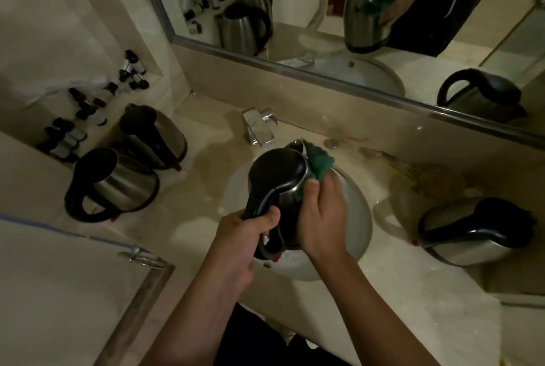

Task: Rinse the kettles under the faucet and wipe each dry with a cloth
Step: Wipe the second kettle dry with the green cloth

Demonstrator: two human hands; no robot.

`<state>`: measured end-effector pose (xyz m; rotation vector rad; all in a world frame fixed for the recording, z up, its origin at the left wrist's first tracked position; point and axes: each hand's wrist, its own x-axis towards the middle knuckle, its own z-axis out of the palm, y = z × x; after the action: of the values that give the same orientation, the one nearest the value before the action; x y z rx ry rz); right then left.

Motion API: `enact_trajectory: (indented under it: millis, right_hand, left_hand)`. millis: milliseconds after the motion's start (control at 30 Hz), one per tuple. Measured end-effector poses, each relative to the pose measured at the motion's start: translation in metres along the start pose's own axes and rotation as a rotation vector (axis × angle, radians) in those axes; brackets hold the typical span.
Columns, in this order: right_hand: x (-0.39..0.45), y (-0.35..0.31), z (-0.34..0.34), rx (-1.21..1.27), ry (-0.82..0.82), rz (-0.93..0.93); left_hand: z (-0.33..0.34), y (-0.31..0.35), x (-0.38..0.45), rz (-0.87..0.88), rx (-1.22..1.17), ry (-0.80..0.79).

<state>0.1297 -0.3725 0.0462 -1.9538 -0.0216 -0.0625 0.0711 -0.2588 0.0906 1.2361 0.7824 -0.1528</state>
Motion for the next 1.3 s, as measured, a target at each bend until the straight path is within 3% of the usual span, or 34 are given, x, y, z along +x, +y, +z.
enact_trajectory:
  millis: [133, 300, 467, 633, 800, 1033, 1200, 1300]
  right_hand:
    - [-0.009, 0.006, 0.007, -0.049, -0.032, -0.175]
    - [0.006, 0.014, 0.010, 0.005, 0.013, -0.141]
    - [0.005, 0.026, 0.018, -0.254, -0.114, -0.447]
    - [0.009, 0.024, 0.027, -0.162, -0.101, -0.137]
    - [0.005, 0.034, 0.033, -0.258, -0.133, -0.449]
    - [0.006, 0.029, 0.039, -0.204, -0.082, -0.207]
    - [-0.001, 0.036, 0.039, -0.306, -0.093, -0.431]
    - [0.010, 0.034, 0.039, -0.097, -0.064, -0.158]
  left_hand:
    - [-0.003, -0.005, 0.005, -0.053, -0.071, 0.029]
    - [-0.003, -0.005, 0.010, -0.071, -0.074, 0.021]
    - [-0.012, -0.005, 0.022, -0.058, -0.126, 0.042]
    - [-0.017, -0.009, 0.028, -0.053, -0.095, 0.075]
    - [-0.023, -0.011, 0.033, -0.083, -0.140, 0.075]
    - [-0.024, -0.017, 0.037, -0.037, -0.085, 0.088]
    - [-0.024, -0.022, 0.038, -0.017, -0.085, 0.107]
    - [-0.024, -0.023, 0.038, -0.014, -0.063, 0.110]
